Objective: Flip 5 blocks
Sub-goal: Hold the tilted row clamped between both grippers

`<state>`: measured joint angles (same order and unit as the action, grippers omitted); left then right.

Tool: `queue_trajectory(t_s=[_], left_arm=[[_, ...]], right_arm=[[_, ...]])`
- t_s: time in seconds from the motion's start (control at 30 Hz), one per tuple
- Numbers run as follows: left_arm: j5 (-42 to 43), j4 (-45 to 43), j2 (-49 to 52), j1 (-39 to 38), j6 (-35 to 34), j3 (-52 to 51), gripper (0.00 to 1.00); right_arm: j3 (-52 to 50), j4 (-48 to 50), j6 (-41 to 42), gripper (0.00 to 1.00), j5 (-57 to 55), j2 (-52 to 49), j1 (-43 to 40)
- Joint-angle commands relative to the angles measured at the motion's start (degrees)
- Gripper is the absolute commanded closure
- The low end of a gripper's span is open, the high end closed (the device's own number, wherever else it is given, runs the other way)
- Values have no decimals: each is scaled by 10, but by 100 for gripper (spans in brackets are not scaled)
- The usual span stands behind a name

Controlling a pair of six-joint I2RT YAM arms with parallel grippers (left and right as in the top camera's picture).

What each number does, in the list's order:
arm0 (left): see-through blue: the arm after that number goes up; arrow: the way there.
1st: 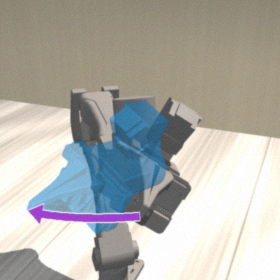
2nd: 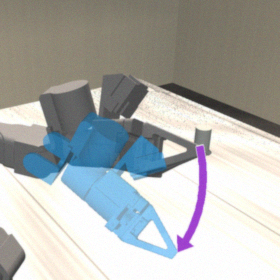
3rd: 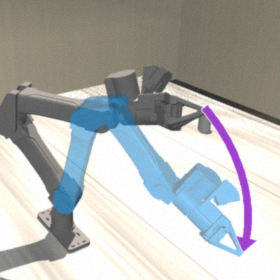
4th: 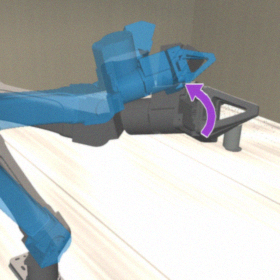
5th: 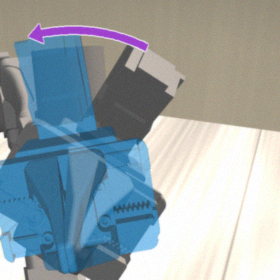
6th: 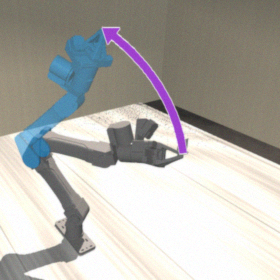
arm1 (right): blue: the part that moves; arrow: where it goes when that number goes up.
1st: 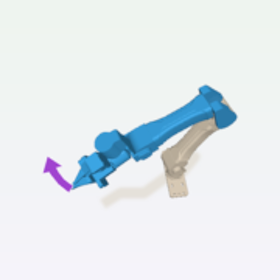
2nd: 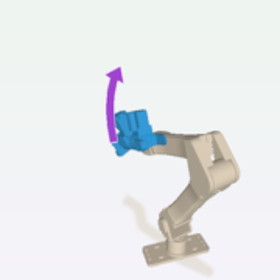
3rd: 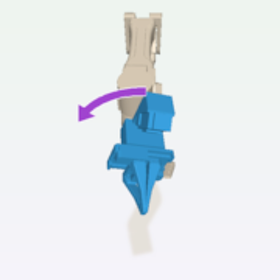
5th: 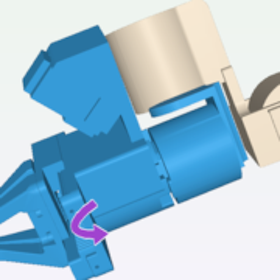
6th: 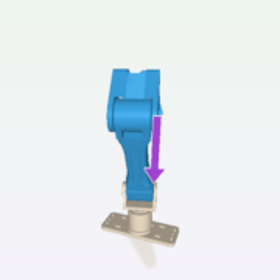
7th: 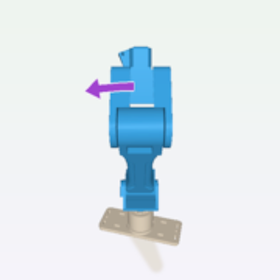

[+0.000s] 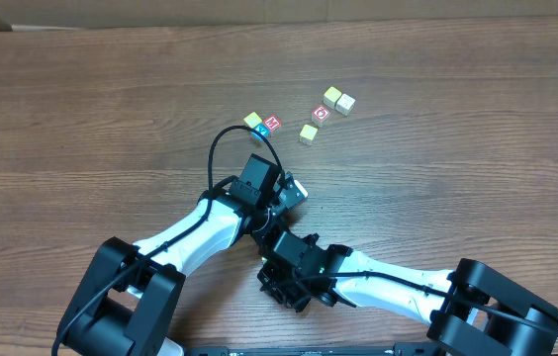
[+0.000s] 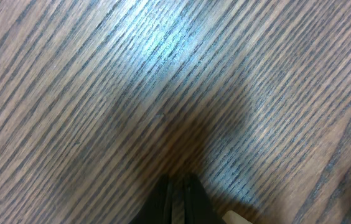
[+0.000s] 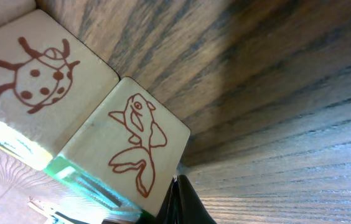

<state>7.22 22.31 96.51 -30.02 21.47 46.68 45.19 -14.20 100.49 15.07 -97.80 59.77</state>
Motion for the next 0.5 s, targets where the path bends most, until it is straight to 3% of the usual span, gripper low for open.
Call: queue_trajectory(t_s=[0.0, 0.47], left_arm=[[47, 29, 39, -28, 2, -43, 96], [47, 29, 39, -28, 2, -43, 96]], right_arm=[[8, 21, -4, 96, -67, -7, -12], [8, 26, -3, 96, -84, -7, 3]])
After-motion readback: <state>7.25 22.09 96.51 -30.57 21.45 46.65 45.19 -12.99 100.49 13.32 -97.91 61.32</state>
